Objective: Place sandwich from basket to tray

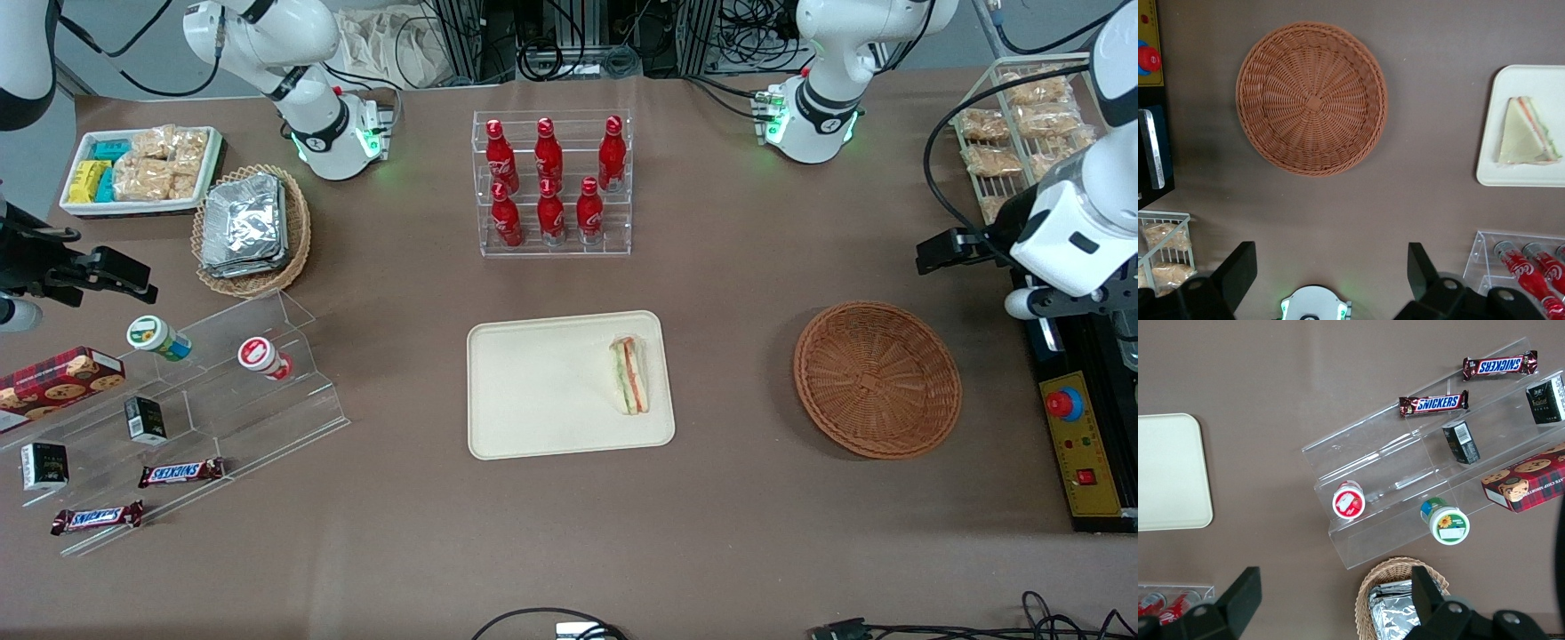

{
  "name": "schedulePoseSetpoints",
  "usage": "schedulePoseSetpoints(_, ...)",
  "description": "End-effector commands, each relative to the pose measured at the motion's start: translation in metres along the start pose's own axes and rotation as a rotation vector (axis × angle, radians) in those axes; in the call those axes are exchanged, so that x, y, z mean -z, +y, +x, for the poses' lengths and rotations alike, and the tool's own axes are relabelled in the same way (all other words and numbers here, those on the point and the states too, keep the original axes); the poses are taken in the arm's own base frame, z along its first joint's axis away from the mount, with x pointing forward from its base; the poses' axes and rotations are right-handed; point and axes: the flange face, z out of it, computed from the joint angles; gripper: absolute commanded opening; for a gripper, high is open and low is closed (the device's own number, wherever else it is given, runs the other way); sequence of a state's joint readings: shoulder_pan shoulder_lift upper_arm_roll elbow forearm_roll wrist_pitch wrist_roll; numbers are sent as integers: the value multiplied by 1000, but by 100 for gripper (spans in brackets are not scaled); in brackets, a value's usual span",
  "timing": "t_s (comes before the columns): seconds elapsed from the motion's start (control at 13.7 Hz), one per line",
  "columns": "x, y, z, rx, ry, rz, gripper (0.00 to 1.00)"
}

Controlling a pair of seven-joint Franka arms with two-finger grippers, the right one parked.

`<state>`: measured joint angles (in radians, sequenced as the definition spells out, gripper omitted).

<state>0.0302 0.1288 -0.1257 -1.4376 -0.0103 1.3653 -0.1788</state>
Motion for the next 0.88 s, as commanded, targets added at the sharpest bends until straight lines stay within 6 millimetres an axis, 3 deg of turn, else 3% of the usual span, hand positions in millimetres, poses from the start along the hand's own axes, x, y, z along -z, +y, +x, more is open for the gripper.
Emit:
schedulePoseSetpoints(0.0,0,-3,-10,-22,-16,18,100)
schedulePoseSetpoints(0.58,-1,-5,-20,-18,-27,23,100)
schedulePoseSetpoints(0.66,-1,-9,-24,-12,-29,26,100)
schedulePoseSetpoints(0.8,-2,-36,-28,-11,-36,15,100)
